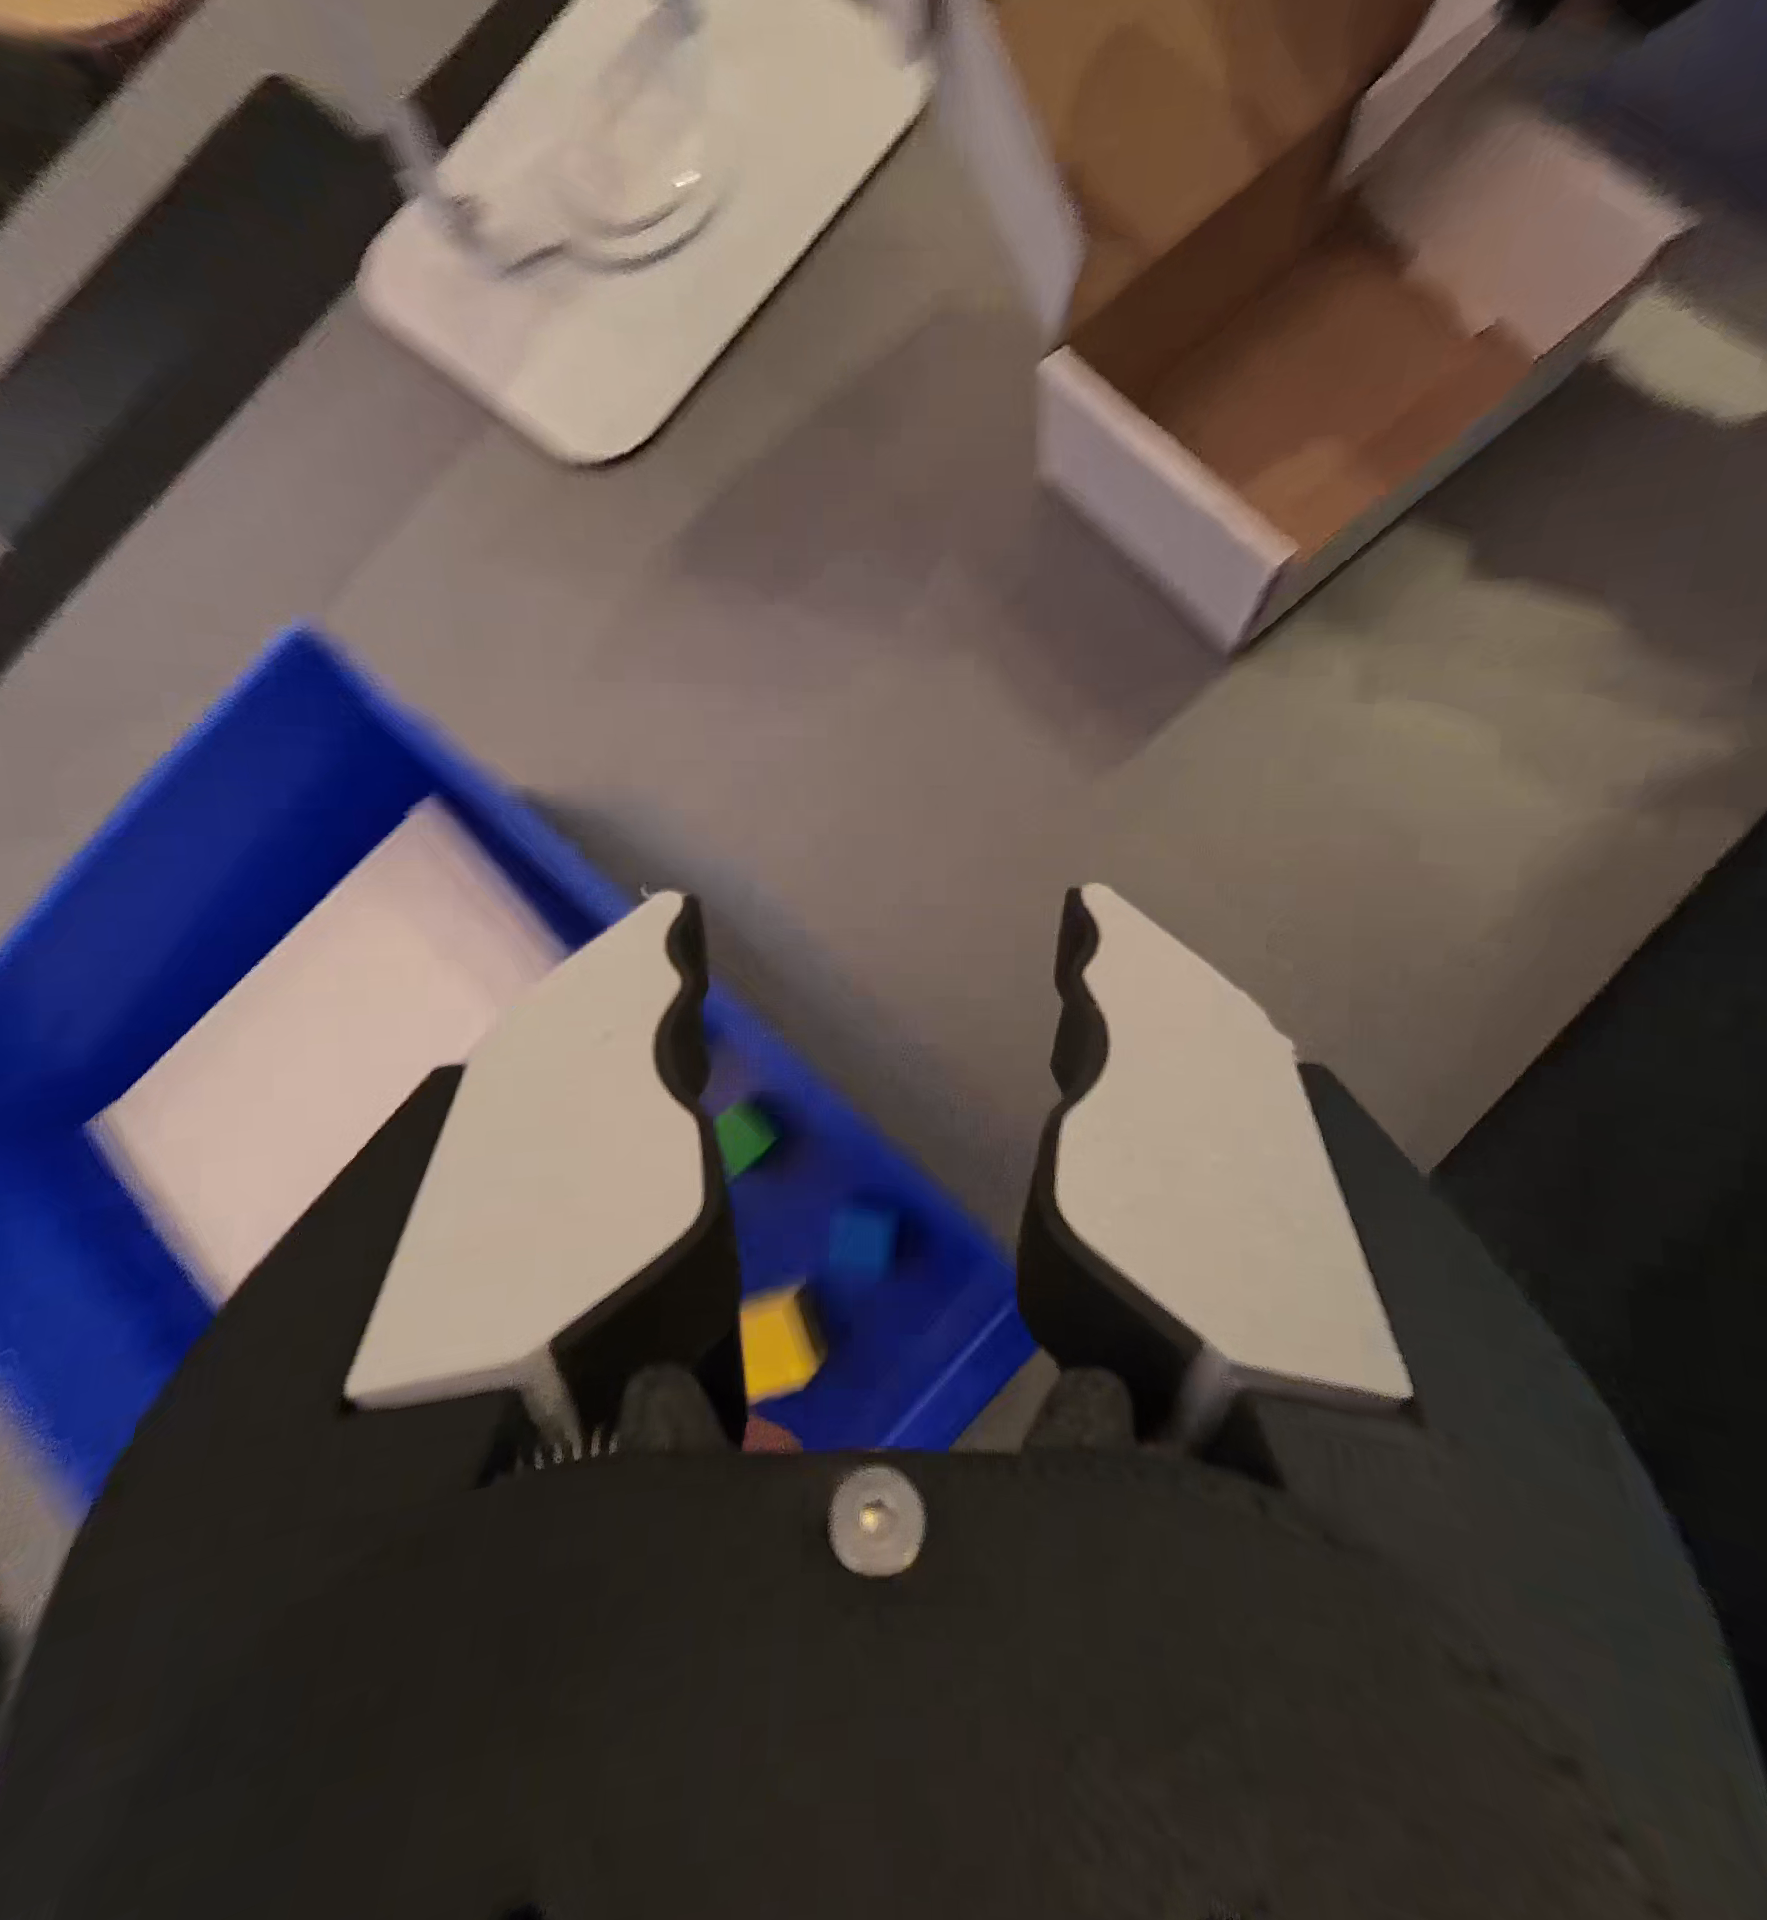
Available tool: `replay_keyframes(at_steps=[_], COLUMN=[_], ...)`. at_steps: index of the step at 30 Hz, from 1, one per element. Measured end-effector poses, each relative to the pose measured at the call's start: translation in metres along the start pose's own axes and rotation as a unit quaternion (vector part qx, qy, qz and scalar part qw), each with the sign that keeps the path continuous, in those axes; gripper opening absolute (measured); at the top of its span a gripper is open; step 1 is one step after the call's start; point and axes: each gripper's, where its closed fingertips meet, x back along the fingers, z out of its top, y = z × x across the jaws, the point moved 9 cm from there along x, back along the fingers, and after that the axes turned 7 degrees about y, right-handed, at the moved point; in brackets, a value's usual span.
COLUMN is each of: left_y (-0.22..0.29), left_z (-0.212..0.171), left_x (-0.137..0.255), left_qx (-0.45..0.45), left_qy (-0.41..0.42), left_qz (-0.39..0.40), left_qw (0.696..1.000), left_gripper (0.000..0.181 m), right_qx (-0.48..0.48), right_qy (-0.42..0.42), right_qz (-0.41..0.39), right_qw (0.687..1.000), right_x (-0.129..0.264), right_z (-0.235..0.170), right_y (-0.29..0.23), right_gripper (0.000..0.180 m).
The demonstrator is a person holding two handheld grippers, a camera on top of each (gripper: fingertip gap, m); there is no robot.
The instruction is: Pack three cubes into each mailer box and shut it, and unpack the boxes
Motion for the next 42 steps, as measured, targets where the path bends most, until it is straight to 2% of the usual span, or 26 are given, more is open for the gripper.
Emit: replay_keyframes(at_steps=[2,5,10,14,20,22,24,29,31,34,38,42], left_y=[-0.027,-0.064,-0.078,-0.078,-0.073,-0.074,-0.076,-0.074,-0.067,-0.042,0.006,0.053], left_z=[-0.025,-0.072,-0.136,-0.154,-0.176,-0.176,-0.173,-0.145,-0.113,-0.05,0.032,0.082], left_x=[0.032,0.056,0.046,0.028,0.006,0.006,0.011,0.041,0.052,0.048,0.005,-0.065], left_qx=[-0.009,0.031,0.141,0.212,0.247,0.247,0.252,0.188,0.15,0.061,-0.088,-0.199], left_qy=[-0.021,-0.104,-0.224,-0.22,-0.264,-0.253,-0.235,-0.208,-0.169,-0.099,-0.046,-0.057], left_qz=[0.042,0.078,0.057,0.074,0.077,0.084,0.087,0.134,0.138,0.092,-0.018,-0.116], left_qw=[0.999,0.991,0.963,0.949,0.929,0.932,0.935,0.95,0.964,0.989,0.995,0.971], left_gripper=[0.063,0.069,0.08,0.081,0.061,0.046,0.045,0.045,0.045,0.045,0.045,0.045], right_qx=[-0.001,-0.001,0.001,0.004,0.005,0.006,0.008,0.009,0.01,0.013,0.02,0.024], right_qy=[0.0,0.001,0.001,0.001,0.003,0.004,0.004,0.005,0.004,0.004,0.004,0.005], right_qz=[0.002,0.002,-0.004,-0.008,-0.009,-0.009,-0.008,-0.004,-0.004,-0.004,-0.003,-0.004], right_qw=[1.0,1.0,1.0,1.0,1.0,1.0,1.0,1.0,1.0,1.0,1.0,1.0], right_x=[0.0,0.0,0.0,0.0,0.0,0.0,0.0,0.0,0.0,0.0,0.0,0.0], right_z=[0.0,0.0,0.0,0.0,0.0,0.0,0.0,0.0,0.0,0.0,0.001,0.001], right_y=[0.0,0.0,-0.001,-0.001,-0.001,-0.002,-0.002,-0.001,-0.001,-0.001,-0.002,-0.002], right_gripper=[0.015,0.015,0.015,0.015,0.015,0.015,0.015,0.015,0.015,0.015,0.015,0.015])
